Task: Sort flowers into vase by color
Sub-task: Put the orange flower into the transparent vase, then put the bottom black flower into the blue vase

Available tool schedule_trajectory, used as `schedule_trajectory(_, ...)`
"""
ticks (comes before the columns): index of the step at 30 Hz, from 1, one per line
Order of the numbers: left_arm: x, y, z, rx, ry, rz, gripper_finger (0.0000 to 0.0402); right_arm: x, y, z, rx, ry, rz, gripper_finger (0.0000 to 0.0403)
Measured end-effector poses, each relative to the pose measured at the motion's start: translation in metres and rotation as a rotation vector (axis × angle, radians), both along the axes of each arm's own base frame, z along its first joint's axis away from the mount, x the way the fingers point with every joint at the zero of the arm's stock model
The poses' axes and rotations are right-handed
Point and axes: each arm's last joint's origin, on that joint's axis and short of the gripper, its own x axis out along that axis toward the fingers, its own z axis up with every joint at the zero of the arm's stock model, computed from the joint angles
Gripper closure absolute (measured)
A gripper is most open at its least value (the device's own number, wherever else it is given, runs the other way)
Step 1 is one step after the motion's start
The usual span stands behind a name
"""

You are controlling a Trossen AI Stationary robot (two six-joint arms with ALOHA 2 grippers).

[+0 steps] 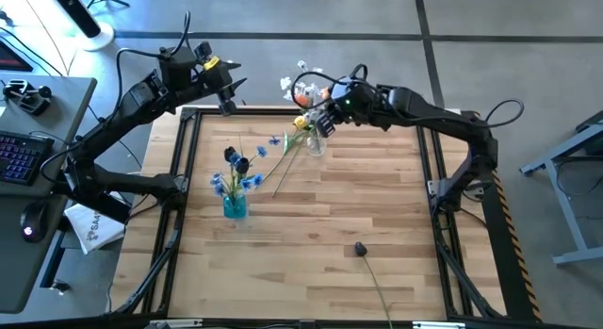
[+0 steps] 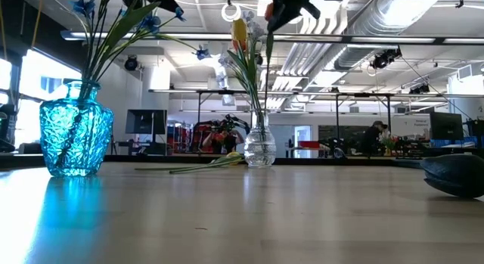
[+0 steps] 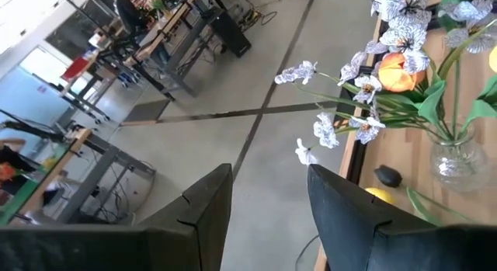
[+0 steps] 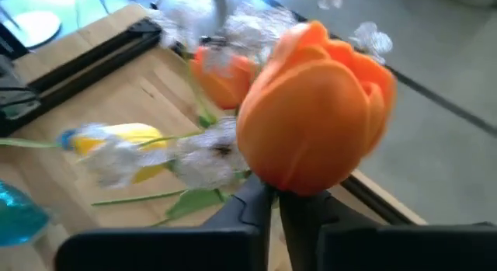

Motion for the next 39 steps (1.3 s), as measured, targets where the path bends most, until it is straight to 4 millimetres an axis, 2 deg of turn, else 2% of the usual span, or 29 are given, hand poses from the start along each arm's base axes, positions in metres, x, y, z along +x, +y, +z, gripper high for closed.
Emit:
schedule_trajectory(3,0.000,0.000,0.000,-0.018,-0.011,0.007,0.0243,-0.002,-0.010,0.000,0.054,-0.029,0.008,0.0348)
schedule_trajectory(8,-0.001,-0.001,-0.004,-0.046,0.012,0.011,0.0243,-0.011,-0.022,0.001,0.191,-0.047,0.014,0.0255)
schedule_trajectory(12,-0.002,-0.001,-0.006,-0.066,0.033,0.012,0.0243,-0.016,-0.025,0.001,0.274,-0.044,0.058,0.0184)
schedule_trajectory(16,-0.002,-0.002,-0.007,-0.086,0.031,0.019,0.0243,-0.019,-0.021,-0.002,0.323,-0.005,0.067,0.0144)
schedule_trajectory(20,-0.003,-0.002,-0.008,-0.098,0.035,0.022,0.0243,-0.026,-0.009,0.000,0.362,0.025,0.057,0.0138)
schedule_trajectory(27,-0.003,-0.002,-0.010,-0.108,0.049,0.023,0.0243,-0.050,0.019,0.021,0.319,-0.027,-0.022,0.0146)
schedule_trajectory(33,-0.003,-0.002,-0.010,-0.111,0.049,0.028,0.0243,-0.074,0.057,0.045,0.280,-0.133,-0.015,0.0148)
schedule_trajectory(36,-0.004,-0.003,-0.011,-0.122,0.046,0.032,0.0243,-0.076,0.080,0.040,0.346,-0.113,0.041,0.0148)
schedule_trajectory(39,-0.004,-0.003,-0.012,-0.134,0.051,0.035,0.0243,-0.073,0.109,0.012,0.541,0.018,0.067,0.0148)
